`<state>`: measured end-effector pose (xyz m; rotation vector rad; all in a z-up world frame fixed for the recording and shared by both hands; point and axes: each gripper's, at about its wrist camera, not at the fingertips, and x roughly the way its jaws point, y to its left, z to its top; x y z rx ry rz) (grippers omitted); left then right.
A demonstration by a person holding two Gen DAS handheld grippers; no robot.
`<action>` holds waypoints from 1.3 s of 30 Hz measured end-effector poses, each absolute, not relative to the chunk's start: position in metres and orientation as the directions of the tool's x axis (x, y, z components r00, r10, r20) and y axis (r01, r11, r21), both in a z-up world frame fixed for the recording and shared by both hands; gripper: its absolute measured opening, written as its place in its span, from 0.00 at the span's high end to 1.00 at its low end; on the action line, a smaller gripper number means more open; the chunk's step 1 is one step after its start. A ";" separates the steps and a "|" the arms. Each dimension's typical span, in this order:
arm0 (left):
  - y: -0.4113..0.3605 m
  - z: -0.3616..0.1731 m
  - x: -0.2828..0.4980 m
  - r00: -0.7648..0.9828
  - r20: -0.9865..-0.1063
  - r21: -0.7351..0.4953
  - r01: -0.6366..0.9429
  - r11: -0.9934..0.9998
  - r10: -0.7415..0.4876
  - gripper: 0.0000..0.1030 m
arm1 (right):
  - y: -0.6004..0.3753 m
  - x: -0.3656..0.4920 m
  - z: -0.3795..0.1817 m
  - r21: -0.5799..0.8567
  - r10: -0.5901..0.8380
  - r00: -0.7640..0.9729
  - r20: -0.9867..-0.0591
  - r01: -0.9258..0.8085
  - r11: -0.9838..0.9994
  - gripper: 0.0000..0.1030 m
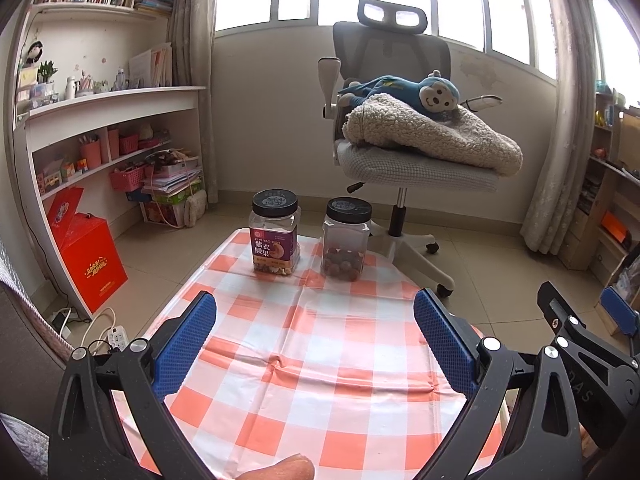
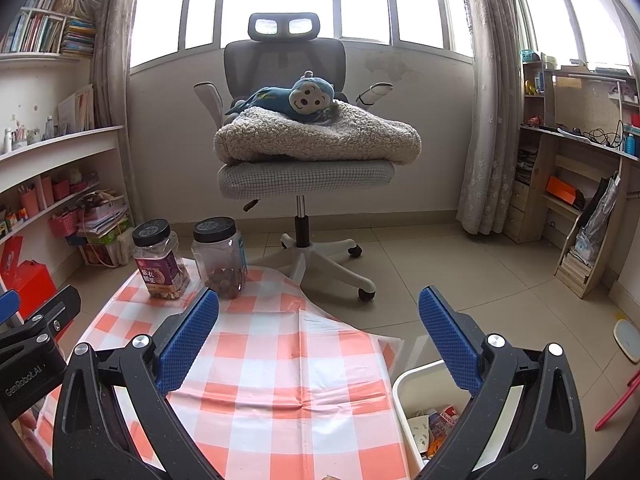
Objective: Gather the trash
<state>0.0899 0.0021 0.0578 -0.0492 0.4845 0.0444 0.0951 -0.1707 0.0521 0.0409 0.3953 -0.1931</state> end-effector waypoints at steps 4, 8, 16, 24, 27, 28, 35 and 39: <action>-0.002 0.058 0.090 0.885 -0.465 -0.030 -0.045 0.999 0.026 0.07 | -0.171 0.095 0.052 0.003 -0.180 0.905 -0.385 0.196 0.981 0.07; -0.004 0.058 0.092 0.883 -0.468 -0.029 -0.039 0.999 0.021 0.07 | -0.172 0.094 0.052 0.003 -0.181 0.905 -0.385 0.197 0.980 0.07; -0.005 0.056 0.092 0.882 -0.471 -0.034 -0.035 0.999 0.015 0.07 | -0.172 0.094 0.053 0.002 -0.182 0.905 -0.384 0.198 0.980 0.07; -0.005 0.054 0.093 0.880 -0.475 -0.038 -0.039 0.999 0.016 0.07 | -0.172 0.094 0.052 0.001 -0.183 0.905 -0.385 0.198 0.980 0.07; -0.005 0.053 0.093 0.879 -0.476 -0.038 -0.039 0.999 0.017 0.07 | -0.174 0.093 0.053 -0.004 -0.184 0.905 -0.384 0.197 0.980 0.07; -0.005 0.053 0.093 0.880 -0.475 -0.036 -0.040 0.999 0.018 0.07 | -0.175 0.092 0.052 -0.007 -0.184 0.905 -0.383 0.196 0.981 0.07; -0.004 0.053 0.094 0.879 -0.476 -0.037 -0.040 0.999 0.018 0.07 | -0.177 0.091 0.052 -0.012 -0.184 0.905 -0.383 0.194 0.981 0.07; -0.003 0.051 0.094 0.877 -0.480 -0.038 -0.041 0.998 0.018 0.07 | -0.177 0.092 0.052 -0.013 -0.183 0.905 -0.385 0.193 0.981 0.07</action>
